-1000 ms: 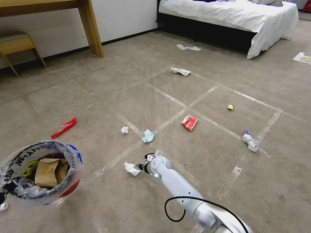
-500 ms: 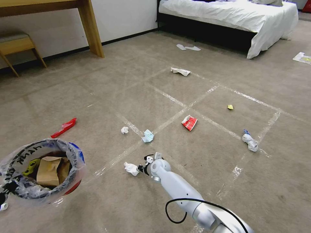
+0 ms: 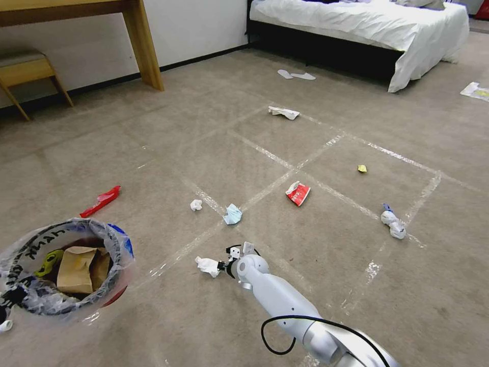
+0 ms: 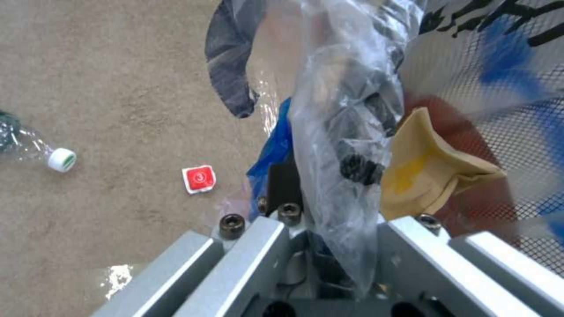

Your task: Pick up the trash bin and place the garbage on the floor into it.

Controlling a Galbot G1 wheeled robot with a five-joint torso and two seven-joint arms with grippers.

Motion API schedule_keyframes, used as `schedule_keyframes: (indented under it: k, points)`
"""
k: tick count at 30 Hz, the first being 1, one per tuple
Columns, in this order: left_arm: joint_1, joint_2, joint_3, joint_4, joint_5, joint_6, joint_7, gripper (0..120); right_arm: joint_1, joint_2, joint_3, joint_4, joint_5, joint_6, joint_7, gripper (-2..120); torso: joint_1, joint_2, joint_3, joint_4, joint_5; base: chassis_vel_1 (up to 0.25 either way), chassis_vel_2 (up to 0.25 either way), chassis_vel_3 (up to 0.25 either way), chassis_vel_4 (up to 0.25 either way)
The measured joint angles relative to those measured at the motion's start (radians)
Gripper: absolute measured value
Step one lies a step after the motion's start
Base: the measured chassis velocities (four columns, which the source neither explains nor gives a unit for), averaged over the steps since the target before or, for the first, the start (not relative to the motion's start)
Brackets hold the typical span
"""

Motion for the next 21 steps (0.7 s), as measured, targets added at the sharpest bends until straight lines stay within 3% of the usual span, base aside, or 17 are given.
schedule_keyframes:
  k: [7, 13, 17, 19, 21]
  points:
    - [-0.005, 0.003, 0.006, 0.009, 0.001, 0.0, -0.006, 0, -0.012, 0.0, 0.008, 0.089, 0.037, -0.024, 0.059, 0, 0.0, 0.0, 0.0, 0.0, 0.0, 0.0, 0.0, 0.0, 0.0]
    - [-0.015, 0.007, 0.02, 0.01, -0.001, 0.003, -0.019, 0, -0.026, -0.001, 0.024, 0.262, 0.074, -0.025, 0.111, 0, 0.0, 0.0, 0.0, 0.0002, 0.0, 0.0, 0.0, 0.0, 0.0]
    - [-0.031, 0.013, 0.041, 0.014, -0.001, 0.005, -0.029, 0, -0.03, -0.068, 0.062, 0.404, 0.104, -0.016, 0.126, 0, 0.0, 0.0, 0.0, 0.0003, -0.0001, 0.0, 0.0, 0.0, 0.0]
    - [-0.044, 0.018, 0.062, 0.014, -0.002, 0.01, -0.034, 0, -0.032, -0.148, 0.102, 0.527, 0.129, -0.002, 0.125, 0, 0.0, 0.0, 0.0, -0.0002, 0.0001, 0.0, 0.0, 0.0, 0.0]
    - [-0.048, 0.019, 0.068, 0.014, -0.002, 0.011, -0.037, 0, -0.033, -0.172, 0.114, 0.559, 0.134, 0.005, 0.118, 0, 0.0, 0.0, 0.0, -0.0003, 0.0001, 0.0, 0.0, 0.0, 0.0]
